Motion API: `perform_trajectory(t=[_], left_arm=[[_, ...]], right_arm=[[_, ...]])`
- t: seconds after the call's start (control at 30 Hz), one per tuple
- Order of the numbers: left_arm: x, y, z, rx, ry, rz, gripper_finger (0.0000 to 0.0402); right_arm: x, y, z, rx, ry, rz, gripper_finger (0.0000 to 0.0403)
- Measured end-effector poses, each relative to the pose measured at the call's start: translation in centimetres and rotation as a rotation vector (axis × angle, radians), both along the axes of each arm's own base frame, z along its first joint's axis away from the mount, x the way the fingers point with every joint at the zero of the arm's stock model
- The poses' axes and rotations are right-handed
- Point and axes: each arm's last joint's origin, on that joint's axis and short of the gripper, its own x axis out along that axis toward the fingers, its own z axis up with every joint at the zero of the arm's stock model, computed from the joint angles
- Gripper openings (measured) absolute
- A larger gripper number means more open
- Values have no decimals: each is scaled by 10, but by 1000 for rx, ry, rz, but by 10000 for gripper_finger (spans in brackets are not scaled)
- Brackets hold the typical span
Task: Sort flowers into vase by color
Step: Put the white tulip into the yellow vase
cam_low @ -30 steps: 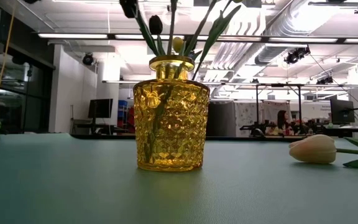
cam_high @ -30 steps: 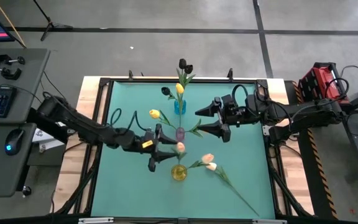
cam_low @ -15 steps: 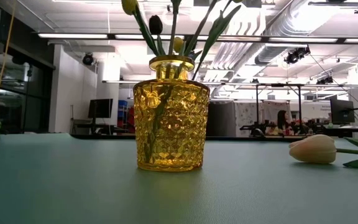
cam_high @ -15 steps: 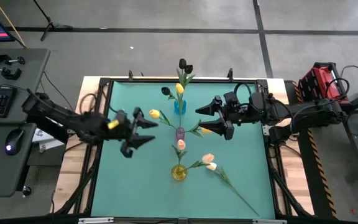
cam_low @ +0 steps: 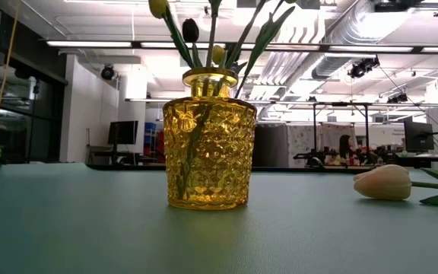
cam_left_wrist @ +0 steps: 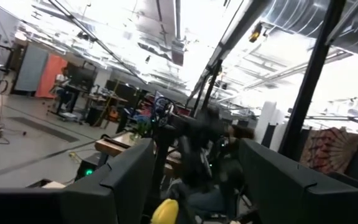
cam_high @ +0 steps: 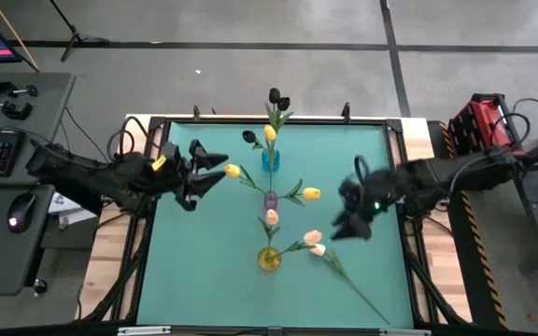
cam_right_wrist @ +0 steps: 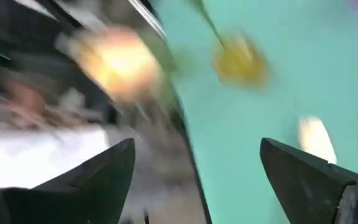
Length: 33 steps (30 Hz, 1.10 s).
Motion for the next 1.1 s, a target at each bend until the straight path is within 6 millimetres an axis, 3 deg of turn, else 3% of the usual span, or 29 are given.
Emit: perform_trajectory(t=[0.23, 0.37, 0.53, 0.73, 1.1], left_arm=[[1, 6, 0, -1, -5, 29, 227], [1, 9, 0, 0, -4, 43, 227], [2, 12, 0, 0, -4, 58, 227], [1, 13, 1, 0, -7, 63, 227], [-2, 13, 3, -1, -17, 62, 227]], right_arm=[[-20, 49, -51, -138, 547, -23, 334], [-8, 74, -81, -207, 694, -31, 334], [13, 91, -129, -311, 857, -56, 334], [32, 104, -169, -368, 897, -12, 334], [44, 111, -204, -400, 950, -19, 320]])
